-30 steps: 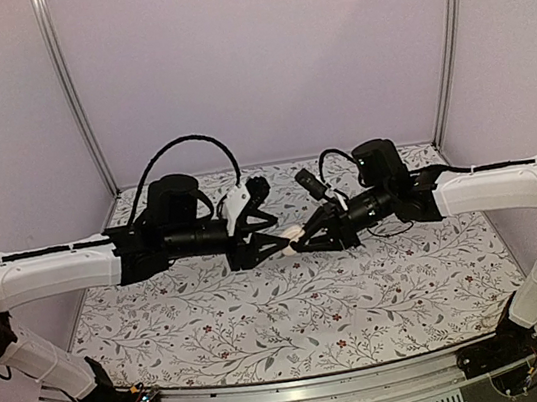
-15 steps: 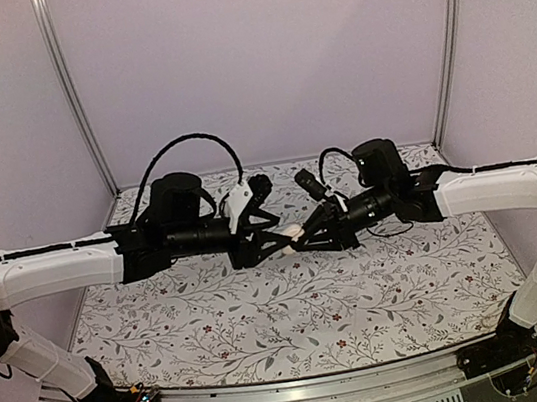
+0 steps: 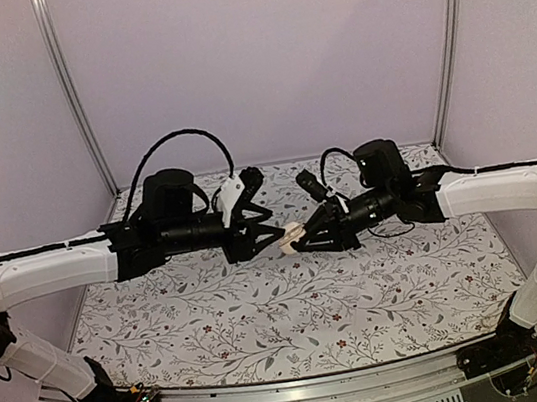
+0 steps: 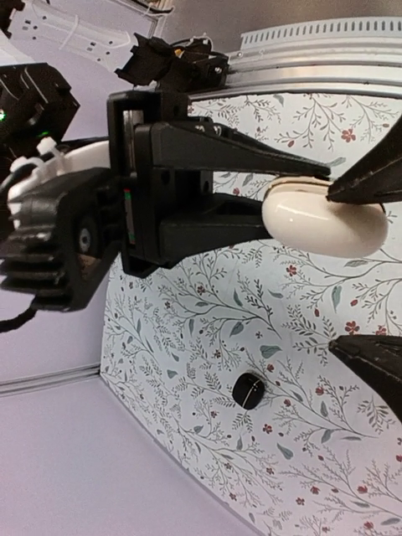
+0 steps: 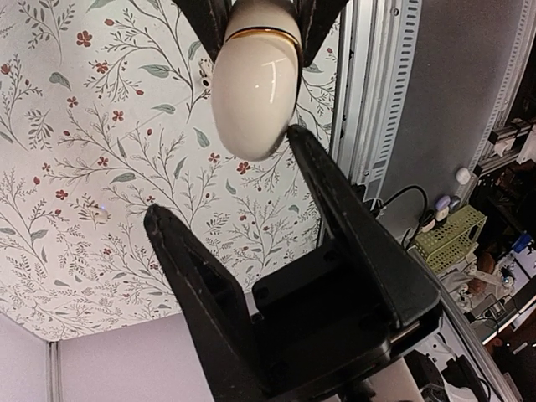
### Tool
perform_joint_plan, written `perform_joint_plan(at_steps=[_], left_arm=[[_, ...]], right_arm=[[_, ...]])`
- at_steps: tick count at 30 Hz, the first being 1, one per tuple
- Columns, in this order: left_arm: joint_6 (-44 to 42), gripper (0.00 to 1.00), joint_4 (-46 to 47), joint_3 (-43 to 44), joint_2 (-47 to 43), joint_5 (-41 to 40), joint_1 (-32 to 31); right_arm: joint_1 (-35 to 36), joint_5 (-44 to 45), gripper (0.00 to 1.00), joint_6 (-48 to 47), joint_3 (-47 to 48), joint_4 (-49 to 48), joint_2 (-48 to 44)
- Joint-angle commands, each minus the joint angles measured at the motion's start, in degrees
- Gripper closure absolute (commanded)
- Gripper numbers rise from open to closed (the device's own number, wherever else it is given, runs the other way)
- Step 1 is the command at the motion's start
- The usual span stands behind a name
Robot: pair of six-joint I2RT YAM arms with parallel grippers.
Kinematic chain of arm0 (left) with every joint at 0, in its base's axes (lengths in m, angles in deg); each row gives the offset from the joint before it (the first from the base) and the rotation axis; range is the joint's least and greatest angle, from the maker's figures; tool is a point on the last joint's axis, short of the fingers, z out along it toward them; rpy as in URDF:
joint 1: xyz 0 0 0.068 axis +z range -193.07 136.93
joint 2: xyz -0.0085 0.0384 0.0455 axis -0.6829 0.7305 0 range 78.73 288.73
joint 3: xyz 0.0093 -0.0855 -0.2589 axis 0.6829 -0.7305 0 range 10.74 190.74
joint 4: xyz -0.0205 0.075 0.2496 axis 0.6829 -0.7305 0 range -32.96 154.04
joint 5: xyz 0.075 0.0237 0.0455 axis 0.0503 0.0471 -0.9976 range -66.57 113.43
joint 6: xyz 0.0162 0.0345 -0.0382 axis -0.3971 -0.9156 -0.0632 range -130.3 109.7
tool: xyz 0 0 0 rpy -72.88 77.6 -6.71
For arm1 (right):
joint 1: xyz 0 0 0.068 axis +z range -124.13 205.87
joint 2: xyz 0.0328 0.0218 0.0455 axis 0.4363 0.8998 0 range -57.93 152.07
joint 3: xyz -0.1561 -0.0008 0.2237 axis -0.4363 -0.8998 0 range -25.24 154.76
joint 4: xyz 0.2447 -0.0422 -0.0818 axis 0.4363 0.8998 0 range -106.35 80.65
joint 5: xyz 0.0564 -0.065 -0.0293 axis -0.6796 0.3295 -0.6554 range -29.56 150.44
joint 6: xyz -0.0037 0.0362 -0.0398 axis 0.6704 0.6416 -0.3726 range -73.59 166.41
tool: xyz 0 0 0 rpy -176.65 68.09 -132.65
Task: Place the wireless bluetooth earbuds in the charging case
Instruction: Open the charging case at the center of the board, then pick up the left earbud from the center of the board.
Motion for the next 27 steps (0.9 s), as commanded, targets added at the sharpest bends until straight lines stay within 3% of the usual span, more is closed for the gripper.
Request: perform_joint_plan(at_steps=[1,14,27], left_arm=[[0.10,0.48,-0.40,0.33,-1.25,-6.26,2.53],[2.53,0.46,-0.77,-1.21,-3.42,-4.48,3.61],[1.36,0.39,-0.40,-2.41,-3.64,10.15,1.58]], right_arm=[[1.93,-5.17,1.00,-1.03,-0.91,-0.56,-2.88],[2.00,-2.35,1.00,-0.75,-1.94,-1.96,-3.56],[1.98,-0.80,1.00,-2.42,-2.91,-2.73,-3.42]])
